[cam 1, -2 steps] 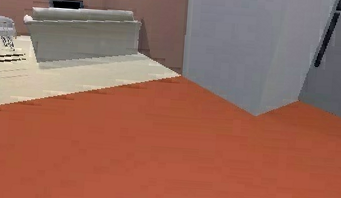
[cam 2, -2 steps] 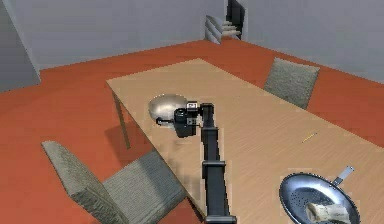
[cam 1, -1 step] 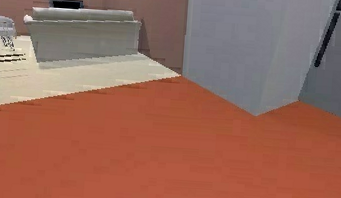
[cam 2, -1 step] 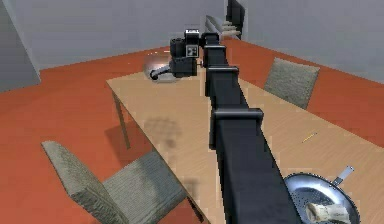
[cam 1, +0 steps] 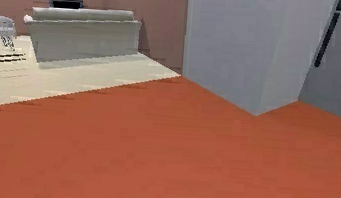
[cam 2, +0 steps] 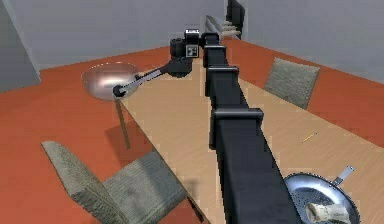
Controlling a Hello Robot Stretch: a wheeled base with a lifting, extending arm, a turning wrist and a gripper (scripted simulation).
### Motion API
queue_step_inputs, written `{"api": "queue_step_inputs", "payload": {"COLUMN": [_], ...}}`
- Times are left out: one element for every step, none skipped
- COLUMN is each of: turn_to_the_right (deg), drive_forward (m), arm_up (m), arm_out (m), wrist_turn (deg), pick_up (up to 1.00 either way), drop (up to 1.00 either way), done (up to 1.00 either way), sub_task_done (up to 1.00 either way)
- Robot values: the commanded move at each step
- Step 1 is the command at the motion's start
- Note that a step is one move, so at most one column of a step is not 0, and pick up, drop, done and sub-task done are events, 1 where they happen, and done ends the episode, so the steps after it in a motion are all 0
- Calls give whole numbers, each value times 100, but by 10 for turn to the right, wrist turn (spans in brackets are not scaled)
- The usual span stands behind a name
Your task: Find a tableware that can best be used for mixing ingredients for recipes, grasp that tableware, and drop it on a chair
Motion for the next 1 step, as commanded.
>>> {"api": "queue_step_inputs", "payload": {"turn_to_the_right": [0], "drive_forward": [0], "arm_up": [0], "arm_out": [0], "wrist_turn": [-450], "pick_up": [0], "drop": [0], "done": [0], "sub_task_done": [0]}}
